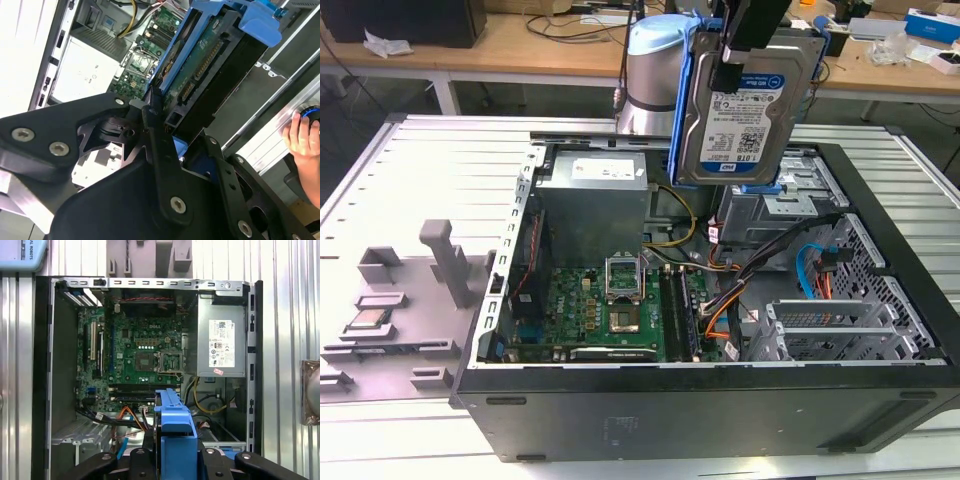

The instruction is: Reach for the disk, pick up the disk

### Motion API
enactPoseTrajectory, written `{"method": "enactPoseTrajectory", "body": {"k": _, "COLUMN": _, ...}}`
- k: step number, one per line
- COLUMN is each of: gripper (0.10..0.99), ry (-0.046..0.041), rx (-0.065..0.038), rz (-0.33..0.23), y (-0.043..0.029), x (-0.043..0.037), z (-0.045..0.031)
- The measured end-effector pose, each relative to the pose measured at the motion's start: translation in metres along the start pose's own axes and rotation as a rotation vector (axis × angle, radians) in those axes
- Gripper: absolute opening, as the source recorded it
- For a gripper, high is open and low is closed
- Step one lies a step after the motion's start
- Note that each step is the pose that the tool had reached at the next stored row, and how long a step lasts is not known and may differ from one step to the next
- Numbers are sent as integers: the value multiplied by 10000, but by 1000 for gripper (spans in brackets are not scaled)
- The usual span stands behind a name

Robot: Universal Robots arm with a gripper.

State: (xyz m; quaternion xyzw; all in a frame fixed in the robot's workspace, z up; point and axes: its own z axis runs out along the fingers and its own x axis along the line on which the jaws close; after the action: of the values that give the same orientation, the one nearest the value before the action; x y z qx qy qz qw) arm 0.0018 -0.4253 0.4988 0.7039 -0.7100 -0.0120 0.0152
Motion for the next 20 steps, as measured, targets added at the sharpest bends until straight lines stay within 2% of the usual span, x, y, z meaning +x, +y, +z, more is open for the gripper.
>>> {"method": "enactPoseTrajectory", "body": {"k": 20, "gripper": 365, "ry": 0, "rx": 0, "rz": 0, "y": -3, "x": 277, "z": 3}}
